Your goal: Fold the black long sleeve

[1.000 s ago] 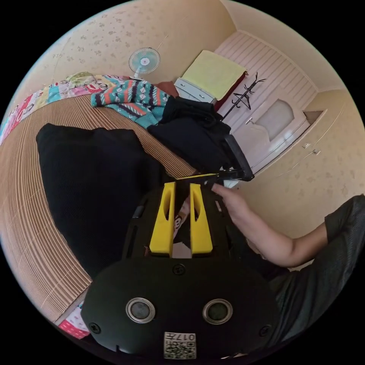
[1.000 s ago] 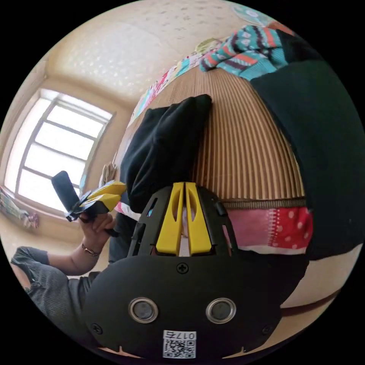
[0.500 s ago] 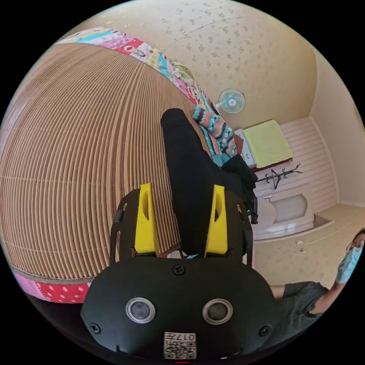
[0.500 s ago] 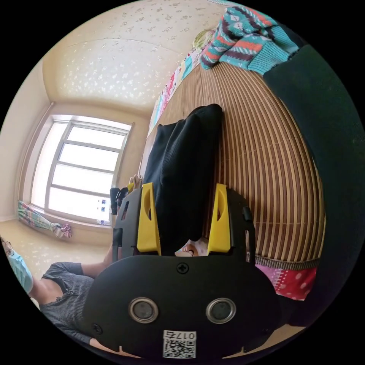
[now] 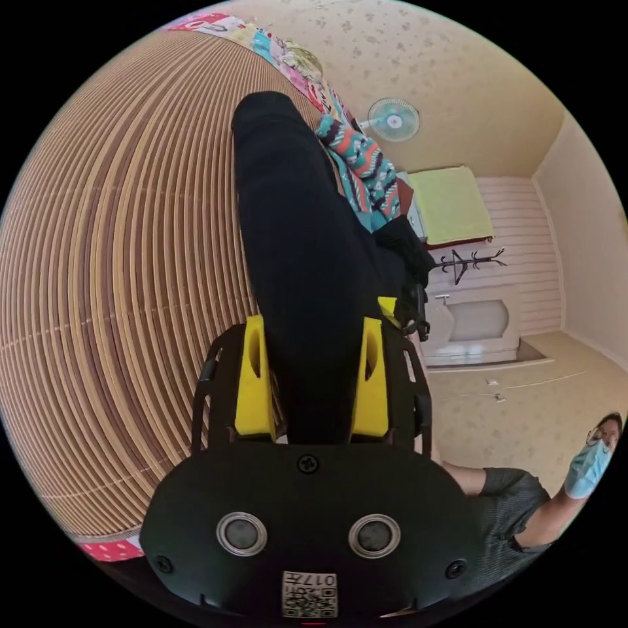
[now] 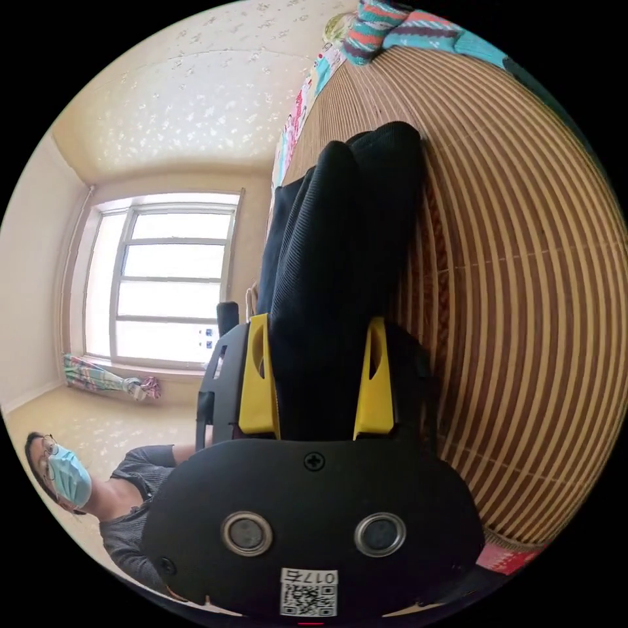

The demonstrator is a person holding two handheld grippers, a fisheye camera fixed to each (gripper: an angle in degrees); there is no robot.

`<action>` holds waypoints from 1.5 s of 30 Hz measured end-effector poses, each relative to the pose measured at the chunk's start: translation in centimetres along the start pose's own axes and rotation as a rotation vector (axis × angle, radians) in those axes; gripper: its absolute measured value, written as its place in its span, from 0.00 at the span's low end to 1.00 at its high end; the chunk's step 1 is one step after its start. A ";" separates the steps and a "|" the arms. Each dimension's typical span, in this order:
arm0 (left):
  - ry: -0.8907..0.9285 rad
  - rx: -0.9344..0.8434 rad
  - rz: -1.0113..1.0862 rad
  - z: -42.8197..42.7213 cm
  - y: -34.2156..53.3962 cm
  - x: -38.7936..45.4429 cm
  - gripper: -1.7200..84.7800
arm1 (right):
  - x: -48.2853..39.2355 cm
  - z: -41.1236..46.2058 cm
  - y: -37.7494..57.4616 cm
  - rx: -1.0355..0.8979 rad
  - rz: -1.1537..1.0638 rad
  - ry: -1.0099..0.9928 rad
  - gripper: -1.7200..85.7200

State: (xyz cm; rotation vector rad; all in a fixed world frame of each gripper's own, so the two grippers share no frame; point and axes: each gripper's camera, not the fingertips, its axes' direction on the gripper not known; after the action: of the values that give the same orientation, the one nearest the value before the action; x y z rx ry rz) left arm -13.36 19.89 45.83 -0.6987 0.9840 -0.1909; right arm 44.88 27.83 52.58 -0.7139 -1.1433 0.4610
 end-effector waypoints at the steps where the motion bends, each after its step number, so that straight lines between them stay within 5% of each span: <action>1: -0.003 0.007 -0.002 -0.6 0.3 -0.1 0.23 | -0.2 0.5 0.0 -0.014 -0.008 -0.005 0.23; 7: -0.137 0.091 0.079 -11.5 5.8 0.1 0.21 | -6.8 10.6 -0.8 -0.243 -0.229 -0.012 0.21; 14: -0.106 0.317 0.014 -33.9 16.0 -4.4 0.19 | -19.3 29.9 -2.7 -0.430 -0.425 -0.187 0.19; 22: -0.380 0.466 0.014 -57.6 22.6 -3.4 0.20 | -39.3 50.0 -4.1 -0.544 -0.699 -0.070 0.19; 25: -0.555 0.459 -0.056 -63.2 21.9 -5.3 0.20 | -42.6 57.0 -5.0 -0.510 -0.725 0.072 0.19; 29: -0.816 0.324 -0.489 -64.3 21.8 -14.1 0.20 | -37.4 64.7 -5.3 -0.611 -0.527 0.293 0.15; 35: -0.647 0.627 -0.420 -60.4 28.7 -16.0 0.08 | -26.6 58.1 -1.1 -0.691 -0.489 0.221 0.04; 38: -0.657 0.545 -0.415 -56.9 28.5 -14.9 0.05 | -20.9 51.9 0.6 -0.678 -0.379 0.239 0.03; 41: -0.684 0.686 -0.474 -54.9 31.0 -11.7 0.02 | -18.7 44.2 1.8 -0.580 -0.318 0.102 0.03; 45: -0.615 0.928 -0.173 -48.7 34.6 -3.1 0.01 | -22.4 31.9 5.3 -0.339 -0.461 0.305 0.03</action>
State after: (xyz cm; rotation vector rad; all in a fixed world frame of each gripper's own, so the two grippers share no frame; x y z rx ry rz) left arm -60.20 25.79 9.08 0.0384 0.1734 -0.5071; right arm 7.15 25.42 41.60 -0.7520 -1.0626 -0.2313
